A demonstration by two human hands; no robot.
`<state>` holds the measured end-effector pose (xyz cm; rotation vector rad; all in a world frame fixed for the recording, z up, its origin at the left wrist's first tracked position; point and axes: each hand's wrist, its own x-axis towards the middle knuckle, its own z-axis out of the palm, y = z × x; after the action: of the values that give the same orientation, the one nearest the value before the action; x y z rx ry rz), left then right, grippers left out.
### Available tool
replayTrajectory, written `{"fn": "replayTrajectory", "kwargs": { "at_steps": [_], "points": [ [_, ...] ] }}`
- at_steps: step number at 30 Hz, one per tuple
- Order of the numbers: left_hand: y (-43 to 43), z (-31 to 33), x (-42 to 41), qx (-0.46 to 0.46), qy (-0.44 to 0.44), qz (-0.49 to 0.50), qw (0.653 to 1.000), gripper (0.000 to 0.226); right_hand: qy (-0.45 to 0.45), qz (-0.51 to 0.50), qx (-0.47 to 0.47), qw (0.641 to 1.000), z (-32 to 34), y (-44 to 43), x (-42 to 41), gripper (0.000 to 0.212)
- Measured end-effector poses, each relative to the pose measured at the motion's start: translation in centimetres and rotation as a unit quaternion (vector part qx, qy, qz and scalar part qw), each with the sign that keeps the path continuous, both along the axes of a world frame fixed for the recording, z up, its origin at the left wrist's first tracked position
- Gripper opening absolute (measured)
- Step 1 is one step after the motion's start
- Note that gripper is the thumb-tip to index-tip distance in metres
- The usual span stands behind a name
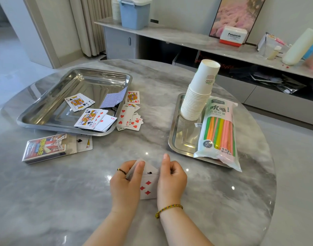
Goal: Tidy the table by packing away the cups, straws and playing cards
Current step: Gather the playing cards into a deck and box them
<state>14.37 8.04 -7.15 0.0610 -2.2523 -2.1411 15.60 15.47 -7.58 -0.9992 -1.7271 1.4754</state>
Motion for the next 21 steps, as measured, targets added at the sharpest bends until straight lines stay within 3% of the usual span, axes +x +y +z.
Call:
{"fn": "replayTrajectory", "kwargs": {
  "at_steps": [3,6,7,14,21],
  "points": [
    [0.1,0.7,0.1,-0.097,0.040,-0.047,0.993,0.027,0.013,-0.019,-0.018,1.000,0.2,0.4,0.0,0.054],
    [-0.2,1.9,-0.7,-0.259,0.077,-0.128,0.954,0.028,-0.005,-0.034,-0.012,0.999,0.7,1.1,0.0,0.055],
    [-0.3,2.3,-0.8,-0.272,0.069,-0.146,0.949,0.029,-0.005,-0.033,-0.006,0.999,0.9,1.2,0.0,0.055],
    [1.2,3.1,-1.2,-0.078,-0.087,-0.095,0.989,0.030,0.023,-0.010,-0.006,1.000,0.9,0.5,0.2,0.054],
    [0.5,1.7,-0.1,0.015,-0.121,-0.008,0.993,0.018,0.001,0.022,-0.016,1.000,0.5,-0.1,0.4,0.052]
  ]
}}
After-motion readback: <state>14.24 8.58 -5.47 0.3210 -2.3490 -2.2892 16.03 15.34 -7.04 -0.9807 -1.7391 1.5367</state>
